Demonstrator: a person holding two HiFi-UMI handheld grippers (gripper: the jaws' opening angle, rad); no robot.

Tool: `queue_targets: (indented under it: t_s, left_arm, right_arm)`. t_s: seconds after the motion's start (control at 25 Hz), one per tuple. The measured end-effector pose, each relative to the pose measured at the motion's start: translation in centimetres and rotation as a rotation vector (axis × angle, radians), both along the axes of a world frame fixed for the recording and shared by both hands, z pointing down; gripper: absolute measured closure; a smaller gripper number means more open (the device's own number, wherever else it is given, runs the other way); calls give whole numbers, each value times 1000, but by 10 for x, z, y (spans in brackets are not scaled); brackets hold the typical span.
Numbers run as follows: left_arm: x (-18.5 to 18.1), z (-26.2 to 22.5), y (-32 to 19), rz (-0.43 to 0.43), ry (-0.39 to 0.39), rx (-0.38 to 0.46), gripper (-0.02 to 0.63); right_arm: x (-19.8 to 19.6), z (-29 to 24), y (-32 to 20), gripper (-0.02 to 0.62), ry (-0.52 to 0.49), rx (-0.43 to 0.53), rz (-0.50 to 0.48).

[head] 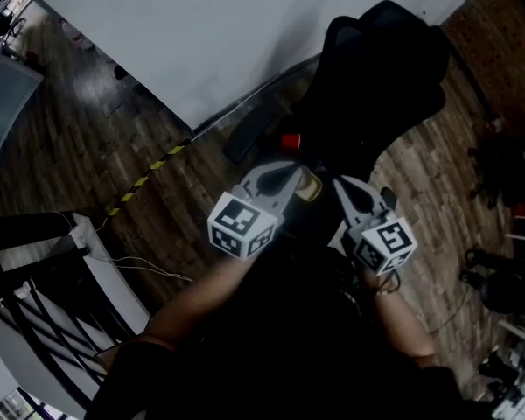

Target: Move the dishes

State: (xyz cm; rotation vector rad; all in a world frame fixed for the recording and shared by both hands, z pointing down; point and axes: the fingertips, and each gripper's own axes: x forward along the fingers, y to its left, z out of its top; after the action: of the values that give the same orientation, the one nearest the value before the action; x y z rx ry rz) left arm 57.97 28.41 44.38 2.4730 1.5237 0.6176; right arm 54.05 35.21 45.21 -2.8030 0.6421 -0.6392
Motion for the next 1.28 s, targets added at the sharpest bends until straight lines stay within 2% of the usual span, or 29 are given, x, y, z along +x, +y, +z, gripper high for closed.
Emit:
queue_targets:
  t_s: [0.32, 0.48, 0.6, 0.76, 1.04, 1.28]
  left_arm:
    - [20, 13, 1, -38, -18, 24, 615]
    - [26, 22, 7, -80, -22, 50, 615]
    - [31, 37, 14, -109, -31, 76, 615]
    - [47, 63, 23, -150, -51, 101, 615]
    - [44, 107, 29, -176, -71, 143, 615]
    - [62, 148, 24, -189, -91, 175, 615]
  right_arm:
    - [32, 12, 9, 584, -55, 68, -28]
    - [46, 40, 28, 584, -76, 19, -75]
    - [61, 57, 38, 584, -98, 19, -112]
    - [84, 80, 44, 583, -177, 84, -154]
    - [98, 157, 63, 568, -257, 68, -201]
    - [122, 224, 58, 541, -341, 76, -219]
